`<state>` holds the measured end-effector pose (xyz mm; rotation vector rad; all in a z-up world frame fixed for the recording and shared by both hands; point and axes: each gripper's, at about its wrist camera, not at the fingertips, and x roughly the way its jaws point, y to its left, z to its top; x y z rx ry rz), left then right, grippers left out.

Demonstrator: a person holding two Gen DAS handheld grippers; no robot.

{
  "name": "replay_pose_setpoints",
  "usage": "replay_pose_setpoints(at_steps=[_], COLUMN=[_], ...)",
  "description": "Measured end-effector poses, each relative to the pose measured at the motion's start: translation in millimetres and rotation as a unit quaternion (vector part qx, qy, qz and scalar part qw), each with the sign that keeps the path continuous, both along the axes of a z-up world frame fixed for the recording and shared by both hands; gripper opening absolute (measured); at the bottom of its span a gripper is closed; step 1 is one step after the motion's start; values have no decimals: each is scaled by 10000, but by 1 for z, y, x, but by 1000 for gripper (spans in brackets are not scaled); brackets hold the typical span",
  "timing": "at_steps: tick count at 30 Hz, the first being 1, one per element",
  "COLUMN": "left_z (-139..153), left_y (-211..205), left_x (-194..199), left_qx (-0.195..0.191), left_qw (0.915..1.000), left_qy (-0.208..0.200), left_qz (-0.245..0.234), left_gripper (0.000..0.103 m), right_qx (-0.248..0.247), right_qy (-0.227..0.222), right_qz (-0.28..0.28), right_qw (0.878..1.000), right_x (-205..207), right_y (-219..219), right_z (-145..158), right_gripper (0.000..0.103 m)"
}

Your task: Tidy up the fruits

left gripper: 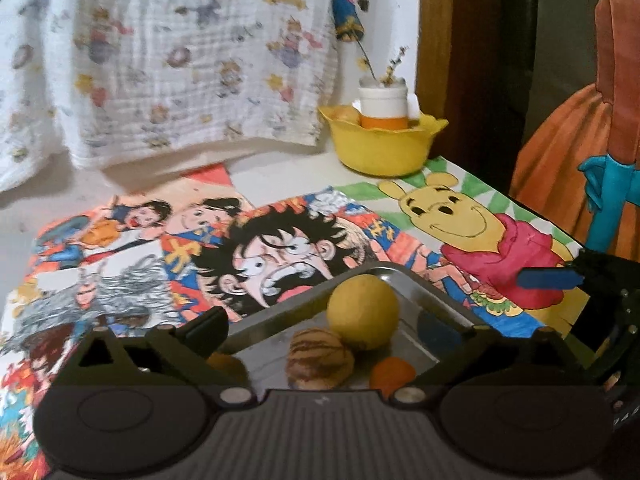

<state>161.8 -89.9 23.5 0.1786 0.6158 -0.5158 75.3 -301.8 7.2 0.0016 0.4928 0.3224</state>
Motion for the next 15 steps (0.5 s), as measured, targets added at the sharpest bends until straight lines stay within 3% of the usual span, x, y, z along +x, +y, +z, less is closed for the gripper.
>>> replay_pose_setpoints(at_steps=[8, 15], left_z=[2, 3], left_y=[33, 62], left_x=[-29, -62], left_qx=[-342, -472], left_qw=[9962, 9865], left_qy=[-138, 1], left_qz=[794, 1567], left_gripper=[103, 103], right_qx=[136, 191], right_qy=[-268, -306], right_qz=[-343, -823], right_qw=[9990, 9960], right_x=[-25, -46], right_y=[8, 23], right_z=[0, 14], right_gripper=[102, 102])
